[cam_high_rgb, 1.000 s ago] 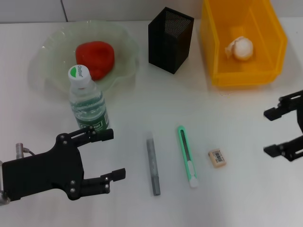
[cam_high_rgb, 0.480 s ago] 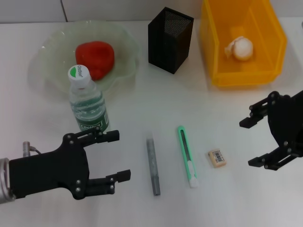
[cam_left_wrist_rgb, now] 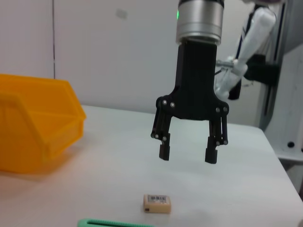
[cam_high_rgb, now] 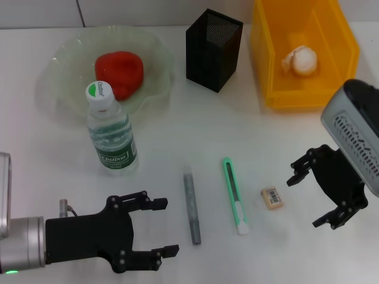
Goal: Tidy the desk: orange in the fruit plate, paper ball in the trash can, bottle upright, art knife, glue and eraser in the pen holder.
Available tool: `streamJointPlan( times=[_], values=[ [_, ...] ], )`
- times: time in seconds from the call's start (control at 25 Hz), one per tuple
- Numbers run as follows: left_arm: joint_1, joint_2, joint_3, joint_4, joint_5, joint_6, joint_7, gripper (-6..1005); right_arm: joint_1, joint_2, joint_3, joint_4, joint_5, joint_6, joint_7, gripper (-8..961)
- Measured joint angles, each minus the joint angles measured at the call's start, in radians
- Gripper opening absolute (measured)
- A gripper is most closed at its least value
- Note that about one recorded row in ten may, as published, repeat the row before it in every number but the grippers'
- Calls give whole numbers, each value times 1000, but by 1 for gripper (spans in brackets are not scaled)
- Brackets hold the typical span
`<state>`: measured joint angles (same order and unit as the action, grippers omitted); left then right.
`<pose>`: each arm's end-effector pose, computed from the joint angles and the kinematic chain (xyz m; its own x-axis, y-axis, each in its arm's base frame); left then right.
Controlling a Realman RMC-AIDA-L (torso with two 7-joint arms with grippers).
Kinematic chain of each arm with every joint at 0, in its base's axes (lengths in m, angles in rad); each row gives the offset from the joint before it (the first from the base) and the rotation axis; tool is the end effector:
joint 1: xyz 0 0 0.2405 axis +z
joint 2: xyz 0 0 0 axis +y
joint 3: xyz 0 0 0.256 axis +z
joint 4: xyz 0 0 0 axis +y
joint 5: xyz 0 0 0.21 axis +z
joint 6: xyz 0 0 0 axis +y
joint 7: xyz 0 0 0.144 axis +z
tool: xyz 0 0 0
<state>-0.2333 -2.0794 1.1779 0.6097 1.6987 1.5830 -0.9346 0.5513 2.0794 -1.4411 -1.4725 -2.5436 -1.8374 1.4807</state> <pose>-0.2931 0.2248 -0.0528 0.8629 0.1312 0.4881 0.1988 -0.9760 -0.0891 0.1761 0.3063 0.0023 0.8102 0.4095 0.4193 0.3509 -0.9120 0.2126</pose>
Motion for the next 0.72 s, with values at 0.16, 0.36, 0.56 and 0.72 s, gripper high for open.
streamJointPlan(
  times=[0.16,0.36,0.56,0.72],
  values=[
    [9,2,6,-46,-76,-5,72,814,25,0,-9,-2,-3,-7,-69,772],
    [15,4,10,-49,-116,4,100,815,64,1,-29,-17,-2,-15,-179,772],
    [4,5,5,-44,-124,18,98,815,104,4,-38,23,19,8,-316,771],
    [-4,7,3,-41,-126,53,97,814,129,5,-51,94,27,79,-477,771]
  ],
)
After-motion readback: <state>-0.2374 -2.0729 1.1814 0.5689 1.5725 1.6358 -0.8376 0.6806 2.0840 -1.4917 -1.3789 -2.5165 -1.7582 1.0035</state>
